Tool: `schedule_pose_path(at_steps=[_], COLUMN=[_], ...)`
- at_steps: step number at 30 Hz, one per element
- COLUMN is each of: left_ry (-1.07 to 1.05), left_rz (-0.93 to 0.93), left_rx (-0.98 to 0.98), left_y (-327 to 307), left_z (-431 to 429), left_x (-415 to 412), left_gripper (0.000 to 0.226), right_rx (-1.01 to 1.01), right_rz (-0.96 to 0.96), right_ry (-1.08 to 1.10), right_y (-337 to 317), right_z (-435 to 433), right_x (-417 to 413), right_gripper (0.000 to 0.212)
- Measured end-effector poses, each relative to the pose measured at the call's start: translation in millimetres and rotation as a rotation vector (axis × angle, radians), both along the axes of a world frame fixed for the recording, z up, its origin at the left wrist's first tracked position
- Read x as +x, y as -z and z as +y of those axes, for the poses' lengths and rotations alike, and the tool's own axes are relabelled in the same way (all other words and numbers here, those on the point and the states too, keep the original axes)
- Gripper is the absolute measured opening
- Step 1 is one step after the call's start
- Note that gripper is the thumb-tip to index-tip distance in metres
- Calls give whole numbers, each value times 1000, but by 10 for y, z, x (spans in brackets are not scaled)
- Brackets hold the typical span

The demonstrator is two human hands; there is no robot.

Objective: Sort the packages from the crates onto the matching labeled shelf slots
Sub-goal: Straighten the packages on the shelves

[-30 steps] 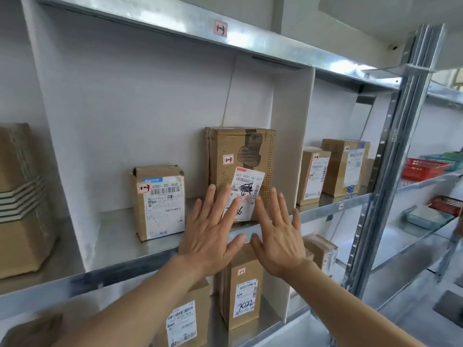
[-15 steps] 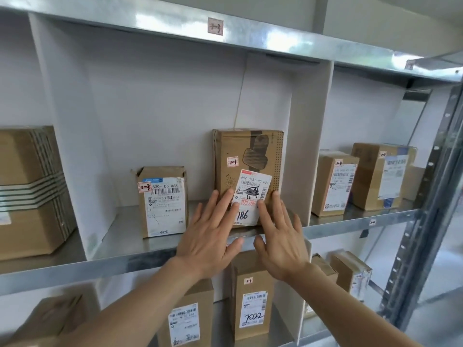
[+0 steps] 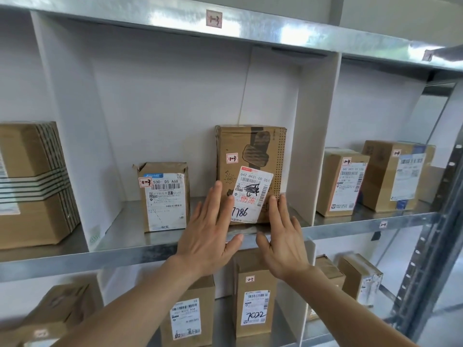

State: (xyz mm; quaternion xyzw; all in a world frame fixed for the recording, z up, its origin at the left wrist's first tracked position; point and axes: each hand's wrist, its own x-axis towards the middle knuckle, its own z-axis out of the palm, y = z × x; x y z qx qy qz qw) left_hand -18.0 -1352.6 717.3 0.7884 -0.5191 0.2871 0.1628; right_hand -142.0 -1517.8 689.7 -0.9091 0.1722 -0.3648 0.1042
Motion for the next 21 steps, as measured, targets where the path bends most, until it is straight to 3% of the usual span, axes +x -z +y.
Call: schedule_pose_path(at_steps=[10, 21], left_ry=[26, 130], left_rz=[-42, -78], left_rx=[-52, -84], left_y=[34, 65], left_z=[27, 192], left_x=[-14, -163], left_gripper=[79, 78], right_rx=[-25, -114], right_rz=[-34, -1], right_ry=[19, 196], right_y=[79, 22], right_z=[-14, 182], right_x=[-26, -400], right_gripper=[82, 79])
